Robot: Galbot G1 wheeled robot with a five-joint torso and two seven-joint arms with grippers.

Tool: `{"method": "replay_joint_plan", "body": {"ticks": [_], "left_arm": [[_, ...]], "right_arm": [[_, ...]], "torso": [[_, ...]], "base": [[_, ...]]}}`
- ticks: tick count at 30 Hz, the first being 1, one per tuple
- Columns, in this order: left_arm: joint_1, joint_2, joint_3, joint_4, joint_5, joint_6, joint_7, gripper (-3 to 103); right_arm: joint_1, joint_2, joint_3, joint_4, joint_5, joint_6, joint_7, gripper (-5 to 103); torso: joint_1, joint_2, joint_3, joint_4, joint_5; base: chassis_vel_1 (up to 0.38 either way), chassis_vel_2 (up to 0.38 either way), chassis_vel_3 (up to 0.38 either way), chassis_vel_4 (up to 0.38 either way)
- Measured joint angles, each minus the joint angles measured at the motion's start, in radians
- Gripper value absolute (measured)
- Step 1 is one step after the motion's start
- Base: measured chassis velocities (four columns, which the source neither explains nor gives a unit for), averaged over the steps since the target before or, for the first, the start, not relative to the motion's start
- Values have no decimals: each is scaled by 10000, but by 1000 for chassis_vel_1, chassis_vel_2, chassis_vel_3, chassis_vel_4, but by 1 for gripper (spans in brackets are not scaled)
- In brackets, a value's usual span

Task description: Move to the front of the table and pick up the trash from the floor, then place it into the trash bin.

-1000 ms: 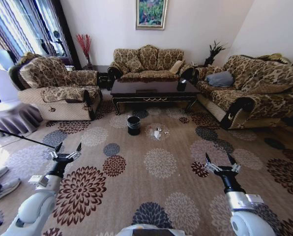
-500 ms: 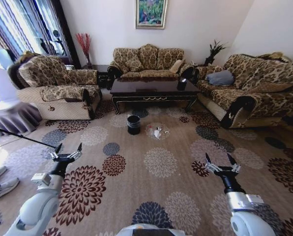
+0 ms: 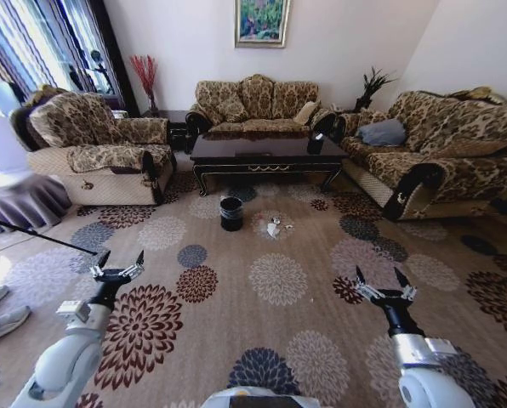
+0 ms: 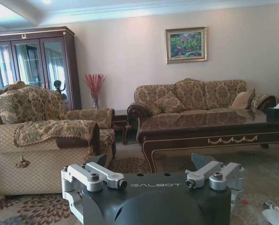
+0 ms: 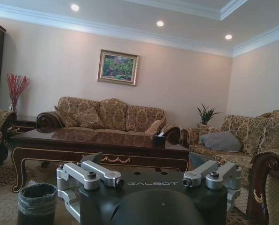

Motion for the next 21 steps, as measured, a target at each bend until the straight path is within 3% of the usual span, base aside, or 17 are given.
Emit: {"method": "replay_joint_plan", "body": {"ticks": [21], "left_arm": [[290,-212,174,36,392,-77,-65,100]], "right_arm": [[-330,306,-38,212,-403,199,-38,100]], "torso": [[-430,-989,-558,-2,0]], "base": [[0,0,0,0]]}}
